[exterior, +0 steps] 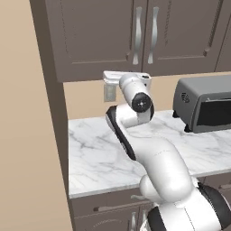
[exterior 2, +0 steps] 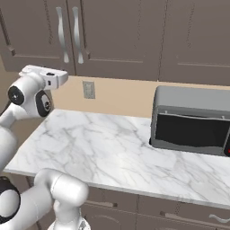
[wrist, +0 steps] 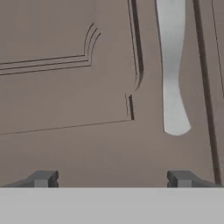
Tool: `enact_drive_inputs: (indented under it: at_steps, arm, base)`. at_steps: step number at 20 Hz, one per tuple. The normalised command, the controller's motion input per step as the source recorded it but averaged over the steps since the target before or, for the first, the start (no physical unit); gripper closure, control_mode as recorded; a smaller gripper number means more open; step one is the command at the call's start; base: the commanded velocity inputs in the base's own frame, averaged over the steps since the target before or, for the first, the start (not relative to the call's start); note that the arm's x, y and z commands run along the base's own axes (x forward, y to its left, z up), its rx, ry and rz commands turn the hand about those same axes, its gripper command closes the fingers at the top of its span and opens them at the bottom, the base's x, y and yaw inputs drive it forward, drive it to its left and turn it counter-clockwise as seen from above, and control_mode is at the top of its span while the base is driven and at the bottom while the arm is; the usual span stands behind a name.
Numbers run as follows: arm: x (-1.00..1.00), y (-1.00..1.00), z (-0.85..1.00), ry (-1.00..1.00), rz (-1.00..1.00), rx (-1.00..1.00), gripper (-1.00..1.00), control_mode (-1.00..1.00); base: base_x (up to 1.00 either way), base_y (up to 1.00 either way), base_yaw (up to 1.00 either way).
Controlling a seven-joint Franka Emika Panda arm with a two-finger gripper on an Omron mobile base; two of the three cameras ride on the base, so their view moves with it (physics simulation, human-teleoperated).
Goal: Close all open cabinet doors.
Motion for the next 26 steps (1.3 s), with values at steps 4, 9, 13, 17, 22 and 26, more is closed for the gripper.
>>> enact_drive_inputs:
  at_steps: [4, 9, 13, 17, 22, 26]
  arm:
    - [-0.73, -0.31, 0.35, 0.15, 0.00, 0.00, -1.00, -1.00]
    - [-0.80, -0.36, 0.40, 0.15, 0.01, 0.00, -1.00, -1.00]
    - [-0.76, -0.39, 0.41, 0.19, 0.02, 0.00, -1.00, -1.00]
    - [-0.69, -0.41, 0.27, 0.21, 0.05, 0.00, -1.00, -1.00]
    - [-0.72, -0.40, 0.13, 0.20, 0.07, 0.00, -1.00, -1.00]
    - [-0.61, -0.37, 0.02, 0.19, 0.07, 0.00, -1.00, -1.00]
  base:
    - [0.00, 0.00, 0.00]
    - [0.00, 0.00, 0.00]
    - [0.00, 0.00, 0.00]
    - [0.00, 0.00, 0.00]
    - [0.00, 0.00, 0.00]
    - [0.00, 0.00, 0.00]
